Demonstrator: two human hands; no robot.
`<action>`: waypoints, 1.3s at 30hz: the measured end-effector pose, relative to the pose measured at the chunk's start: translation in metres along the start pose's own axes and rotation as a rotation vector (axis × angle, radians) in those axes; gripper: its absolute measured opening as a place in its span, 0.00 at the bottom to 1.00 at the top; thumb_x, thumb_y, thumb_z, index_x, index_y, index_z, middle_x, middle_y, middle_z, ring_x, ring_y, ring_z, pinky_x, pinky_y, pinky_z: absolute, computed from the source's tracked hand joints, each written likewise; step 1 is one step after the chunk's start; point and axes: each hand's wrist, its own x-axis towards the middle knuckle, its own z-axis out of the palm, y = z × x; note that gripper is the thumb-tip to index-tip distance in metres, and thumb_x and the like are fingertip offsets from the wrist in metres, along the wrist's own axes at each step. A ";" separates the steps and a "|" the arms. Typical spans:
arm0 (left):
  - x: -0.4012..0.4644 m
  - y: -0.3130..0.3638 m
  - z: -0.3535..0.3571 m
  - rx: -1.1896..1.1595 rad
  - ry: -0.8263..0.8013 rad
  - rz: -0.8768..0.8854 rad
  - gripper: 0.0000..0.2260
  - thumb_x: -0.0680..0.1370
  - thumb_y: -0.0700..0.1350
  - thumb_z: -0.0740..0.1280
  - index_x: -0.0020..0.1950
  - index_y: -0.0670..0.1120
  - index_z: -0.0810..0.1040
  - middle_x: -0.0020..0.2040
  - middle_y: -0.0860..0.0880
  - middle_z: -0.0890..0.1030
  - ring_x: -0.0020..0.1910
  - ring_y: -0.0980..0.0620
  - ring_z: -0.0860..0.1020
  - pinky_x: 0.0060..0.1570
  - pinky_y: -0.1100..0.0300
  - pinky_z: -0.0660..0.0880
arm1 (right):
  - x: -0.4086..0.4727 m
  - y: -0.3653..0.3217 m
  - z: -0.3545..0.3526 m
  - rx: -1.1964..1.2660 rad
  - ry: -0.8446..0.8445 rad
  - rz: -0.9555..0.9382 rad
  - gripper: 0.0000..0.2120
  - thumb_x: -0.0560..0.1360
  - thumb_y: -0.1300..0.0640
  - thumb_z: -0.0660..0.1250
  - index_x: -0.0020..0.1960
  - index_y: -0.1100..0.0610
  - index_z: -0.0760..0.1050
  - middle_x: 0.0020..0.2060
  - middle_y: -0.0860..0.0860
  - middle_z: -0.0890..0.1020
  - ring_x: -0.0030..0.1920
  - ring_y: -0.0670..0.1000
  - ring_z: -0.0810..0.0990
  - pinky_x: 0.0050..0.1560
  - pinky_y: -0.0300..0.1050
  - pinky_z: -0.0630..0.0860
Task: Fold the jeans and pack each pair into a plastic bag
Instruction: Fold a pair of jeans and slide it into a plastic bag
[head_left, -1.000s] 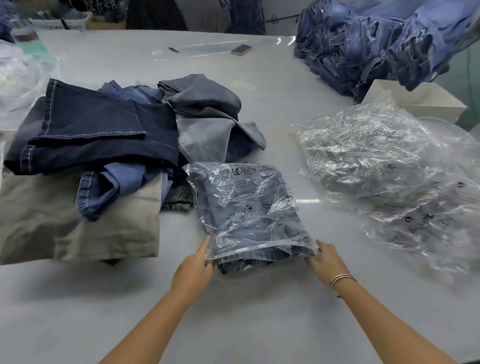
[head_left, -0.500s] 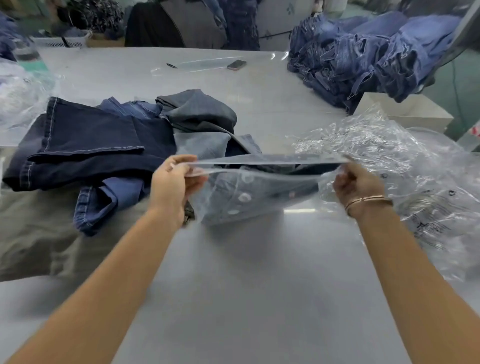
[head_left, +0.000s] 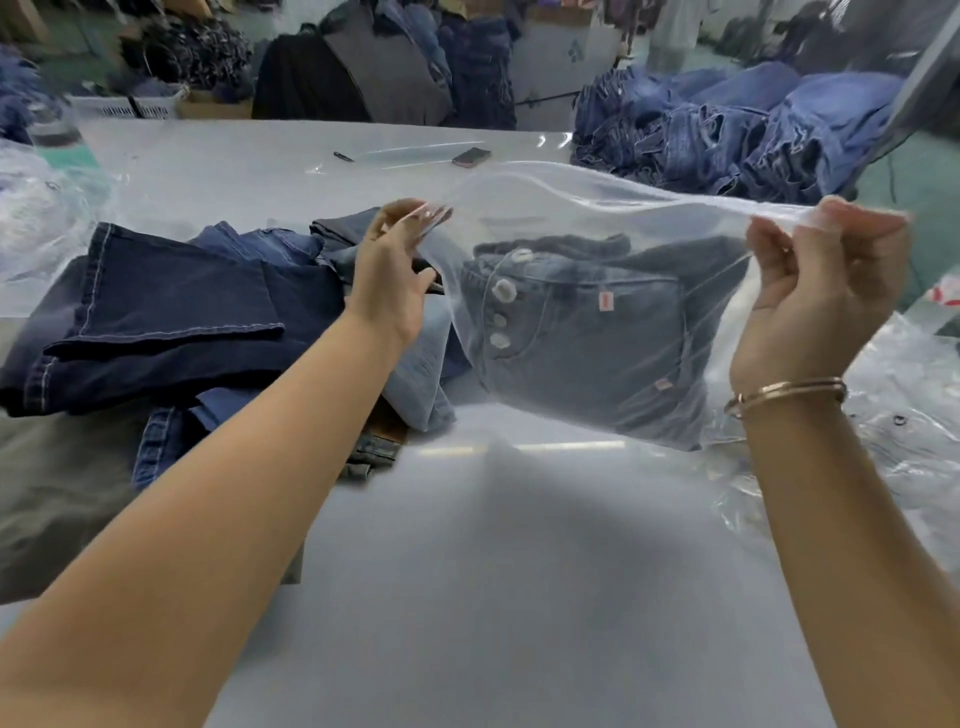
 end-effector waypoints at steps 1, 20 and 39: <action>0.005 -0.004 -0.004 0.029 0.004 -0.014 0.09 0.80 0.40 0.62 0.43 0.51 0.72 0.44 0.55 0.84 0.54 0.57 0.79 0.58 0.48 0.68 | -0.009 -0.002 0.001 -0.111 -0.070 -0.060 0.07 0.70 0.66 0.68 0.42 0.56 0.73 0.37 0.46 0.78 0.41 0.51 0.75 0.45 0.46 0.78; -0.145 -0.157 -0.181 0.760 0.140 -1.090 0.25 0.73 0.59 0.70 0.59 0.42 0.72 0.43 0.42 0.80 0.35 0.47 0.80 0.34 0.60 0.74 | -0.279 0.099 -0.079 -0.973 -1.362 0.751 0.25 0.71 0.52 0.69 0.66 0.48 0.67 0.44 0.41 0.76 0.39 0.44 0.74 0.45 0.36 0.71; -0.126 -0.163 -0.123 0.216 0.244 -0.757 0.11 0.82 0.48 0.58 0.64 0.47 0.70 0.59 0.43 0.77 0.50 0.51 0.77 0.43 0.56 0.74 | -0.231 0.129 -0.065 -1.228 -0.973 0.159 0.03 0.69 0.61 0.71 0.40 0.58 0.77 0.37 0.51 0.79 0.39 0.55 0.77 0.41 0.50 0.75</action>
